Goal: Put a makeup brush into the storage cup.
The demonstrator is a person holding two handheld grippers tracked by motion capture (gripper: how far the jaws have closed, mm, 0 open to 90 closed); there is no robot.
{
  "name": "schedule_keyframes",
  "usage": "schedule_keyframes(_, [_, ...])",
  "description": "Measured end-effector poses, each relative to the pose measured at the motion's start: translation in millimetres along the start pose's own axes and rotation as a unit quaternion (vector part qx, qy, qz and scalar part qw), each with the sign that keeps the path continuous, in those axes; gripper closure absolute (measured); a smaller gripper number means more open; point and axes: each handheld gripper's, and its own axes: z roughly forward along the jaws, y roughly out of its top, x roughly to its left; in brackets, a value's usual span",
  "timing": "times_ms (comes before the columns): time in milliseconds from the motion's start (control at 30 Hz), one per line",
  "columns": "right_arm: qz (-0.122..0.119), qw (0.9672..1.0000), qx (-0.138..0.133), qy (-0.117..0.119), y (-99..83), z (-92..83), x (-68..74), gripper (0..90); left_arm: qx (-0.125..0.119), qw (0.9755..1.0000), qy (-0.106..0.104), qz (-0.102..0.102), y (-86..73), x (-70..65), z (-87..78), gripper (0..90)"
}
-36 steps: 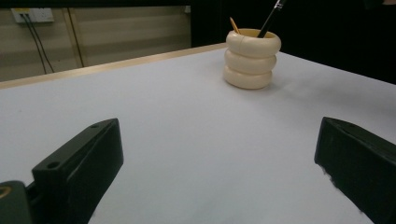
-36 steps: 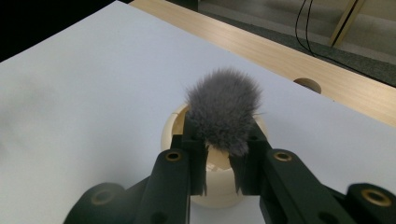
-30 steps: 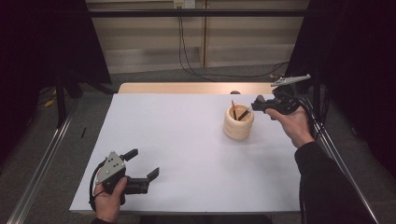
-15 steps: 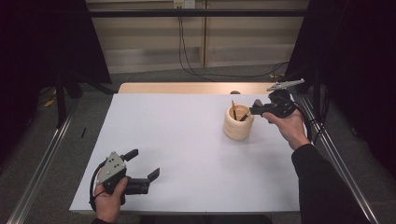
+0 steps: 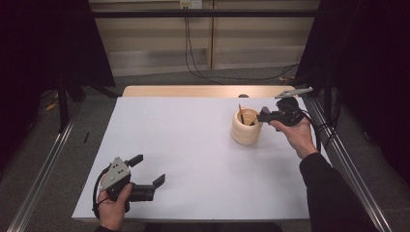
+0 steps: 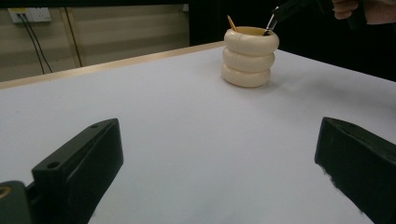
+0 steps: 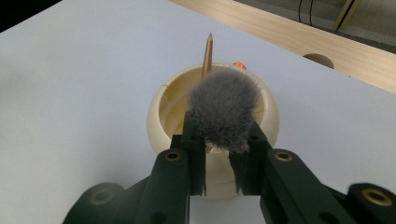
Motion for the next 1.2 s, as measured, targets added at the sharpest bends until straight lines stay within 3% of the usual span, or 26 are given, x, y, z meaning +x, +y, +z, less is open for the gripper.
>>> schedule_keyframes(267, [0.001,1.0000,-0.008,0.005,-1.1,2.5,0.6,74.6,0.000,1.0000,-0.002,-0.003,0.2,0.4,2.0,1.2])
schedule_keyframes(633, [0.005,0.9995,-0.030,0.013,-4.0,3.1,1.4,56.5,0.002,1.0000,-0.003,-0.005,0.4,1.3,4.0,1.3])
schedule_keyframes(1033, [0.005,0.9984,-0.057,-0.004,-6.4,1.7,3.9,16.0,-0.002,1.0000,-0.002,-0.008,0.3,2.2,3.6,1.3])
schedule_keyframes(1200, [0.012,0.9974,-0.071,0.002,-7.5,2.4,4.9,0.1,-0.004,1.0000,-0.002,-0.008,0.5,2.8,3.4,1.3])
